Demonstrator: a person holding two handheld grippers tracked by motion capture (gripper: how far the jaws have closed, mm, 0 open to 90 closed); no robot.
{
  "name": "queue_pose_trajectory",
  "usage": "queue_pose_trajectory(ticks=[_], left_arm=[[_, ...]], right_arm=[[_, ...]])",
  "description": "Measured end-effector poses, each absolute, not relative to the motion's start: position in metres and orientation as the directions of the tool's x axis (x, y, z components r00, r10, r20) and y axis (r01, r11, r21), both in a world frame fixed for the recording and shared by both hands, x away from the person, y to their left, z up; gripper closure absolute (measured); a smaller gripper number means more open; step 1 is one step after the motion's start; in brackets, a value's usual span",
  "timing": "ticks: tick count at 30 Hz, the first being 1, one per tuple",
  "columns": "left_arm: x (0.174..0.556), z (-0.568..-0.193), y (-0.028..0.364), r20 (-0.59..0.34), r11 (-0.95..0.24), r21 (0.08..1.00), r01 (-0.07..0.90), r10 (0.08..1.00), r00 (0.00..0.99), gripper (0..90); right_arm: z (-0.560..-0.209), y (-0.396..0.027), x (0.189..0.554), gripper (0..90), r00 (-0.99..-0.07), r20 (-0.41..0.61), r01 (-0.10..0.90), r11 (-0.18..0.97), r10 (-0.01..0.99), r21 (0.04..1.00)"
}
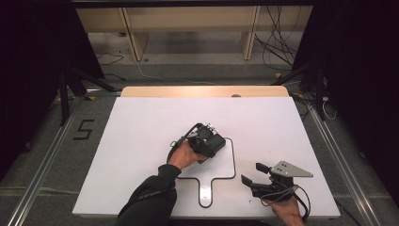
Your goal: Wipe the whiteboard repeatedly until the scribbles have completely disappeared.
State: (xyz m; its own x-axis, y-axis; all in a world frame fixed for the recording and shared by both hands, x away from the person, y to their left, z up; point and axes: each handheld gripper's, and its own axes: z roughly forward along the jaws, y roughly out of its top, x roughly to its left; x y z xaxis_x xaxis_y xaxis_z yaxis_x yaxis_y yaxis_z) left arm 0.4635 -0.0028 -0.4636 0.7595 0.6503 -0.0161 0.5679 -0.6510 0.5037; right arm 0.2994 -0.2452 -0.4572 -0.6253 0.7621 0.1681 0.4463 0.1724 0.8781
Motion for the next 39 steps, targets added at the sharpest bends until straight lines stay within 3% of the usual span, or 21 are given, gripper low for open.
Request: queue_pose_trajectory(ticks=[8,22,39], left_arm=[[0.47,-0.463,-0.017,-0.017,-0.662,0.498,0.56,0.639,0.769,40.1],[0.458,-0.464,0.046,-0.032,-0.632,0.487,0.602,0.676,0.736,40.1],[0.469,-0.464,-0.022,-0.015,-0.674,0.496,0.547,0.623,0.782,40.0]], right_arm=[[-0.457,-0.246,0.3,24.5,-0.627,0.169,0.446,0.172,0.761,0.879],[-0.457,-0.247,0.299,24.5,-0.621,0.168,0.445,0.168,0.766,0.879],[-0.457,-0.248,0.3,24.5,-0.623,0.172,0.448,0.168,0.763,0.878]])
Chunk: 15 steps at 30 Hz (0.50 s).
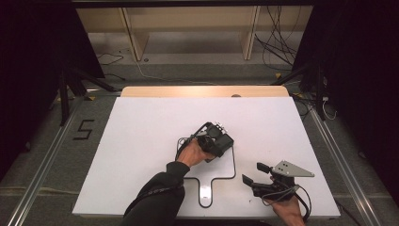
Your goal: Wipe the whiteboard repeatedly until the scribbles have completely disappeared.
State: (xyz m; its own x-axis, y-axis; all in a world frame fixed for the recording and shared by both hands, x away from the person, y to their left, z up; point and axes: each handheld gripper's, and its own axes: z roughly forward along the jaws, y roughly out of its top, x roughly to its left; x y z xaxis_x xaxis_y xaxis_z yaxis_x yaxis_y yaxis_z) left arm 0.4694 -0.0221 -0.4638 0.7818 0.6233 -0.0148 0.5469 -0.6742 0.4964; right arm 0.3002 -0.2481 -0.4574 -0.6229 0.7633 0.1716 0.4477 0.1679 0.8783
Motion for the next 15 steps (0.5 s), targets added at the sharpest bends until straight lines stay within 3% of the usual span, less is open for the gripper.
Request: queue_pose_trajectory(ticks=[15], left_arm=[[0.473,-0.464,0.001,-0.011,-0.652,0.49,0.578,0.659,0.752,40.1]], right_arm=[[-0.457,-0.248,0.299,24.5,-0.622,0.171,0.448,0.168,0.764,0.878]])
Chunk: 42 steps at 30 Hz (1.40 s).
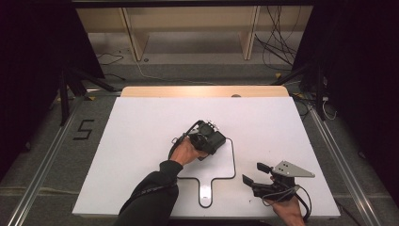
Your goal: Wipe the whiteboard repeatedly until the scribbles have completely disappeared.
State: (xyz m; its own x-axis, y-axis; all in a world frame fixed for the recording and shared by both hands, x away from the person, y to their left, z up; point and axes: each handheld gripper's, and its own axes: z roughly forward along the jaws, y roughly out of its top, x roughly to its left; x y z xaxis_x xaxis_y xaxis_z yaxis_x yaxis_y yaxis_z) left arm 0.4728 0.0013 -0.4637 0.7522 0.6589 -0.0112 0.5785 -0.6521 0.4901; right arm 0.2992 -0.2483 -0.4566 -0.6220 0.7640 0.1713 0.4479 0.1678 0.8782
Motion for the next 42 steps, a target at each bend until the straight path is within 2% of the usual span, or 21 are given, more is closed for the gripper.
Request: queue_pose_trajectory(ticks=[8,27,33,42], left_arm=[[0.466,-0.463,-0.01,-0.007,-0.681,0.482,0.55,0.625,0.78,40.1],[0.457,-0.466,0.067,-0.035,-0.617,0.483,0.622,0.696,0.717,40.0],[0.456,-0.467,0.059,-0.032,-0.615,0.493,0.616,0.694,0.719,40.0],[0.452,-0.466,0.021,-0.019,-0.654,0.499,0.568,0.647,0.762,40.0]], right_arm=[[-0.457,-0.248,0.299,24.5,-0.621,0.171,0.446,0.166,0.765,0.879],[-0.456,-0.249,0.299,24.5,-0.618,0.172,0.447,0.163,0.767,0.88],[-0.456,-0.248,0.299,24.5,-0.619,0.171,0.447,0.166,0.767,0.879],[-0.457,-0.248,0.299,24.5,-0.621,0.17,0.447,0.167,0.765,0.879]])
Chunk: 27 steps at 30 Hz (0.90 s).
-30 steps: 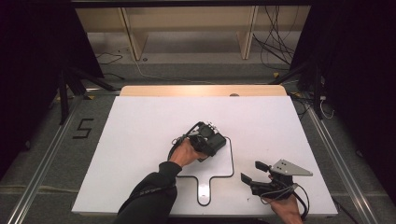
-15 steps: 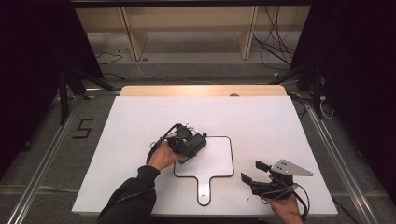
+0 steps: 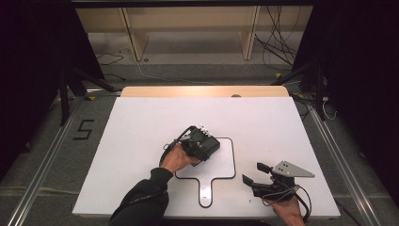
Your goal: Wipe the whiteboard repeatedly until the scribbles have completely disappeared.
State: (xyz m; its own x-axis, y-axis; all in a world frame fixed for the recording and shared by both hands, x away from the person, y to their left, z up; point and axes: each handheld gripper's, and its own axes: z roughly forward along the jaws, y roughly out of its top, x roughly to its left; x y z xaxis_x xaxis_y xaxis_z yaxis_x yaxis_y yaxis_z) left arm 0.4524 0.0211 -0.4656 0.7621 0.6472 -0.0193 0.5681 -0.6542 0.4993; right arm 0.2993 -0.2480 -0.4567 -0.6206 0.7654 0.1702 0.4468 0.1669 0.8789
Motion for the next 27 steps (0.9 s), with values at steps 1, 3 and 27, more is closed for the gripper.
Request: queue_pose_trajectory(ticks=[1,3,27], left_arm=[[0.453,-0.466,0.02,-0.018,-0.654,0.499,0.569,0.648,0.761,40.1],[0.454,-0.465,0.021,-0.014,-0.654,0.496,0.571,0.652,0.758,40.1],[0.454,-0.466,0.064,-0.021,-0.606,0.481,0.633,0.714,0.7,40.0]], right_arm=[[-0.457,-0.248,0.299,24.5,-0.621,0.171,0.447,0.166,0.765,0.879],[-0.457,-0.248,0.299,24.5,-0.622,0.169,0.446,0.168,0.764,0.879],[-0.457,-0.248,0.3,24.5,-0.618,0.171,0.45,0.167,0.767,0.877]])
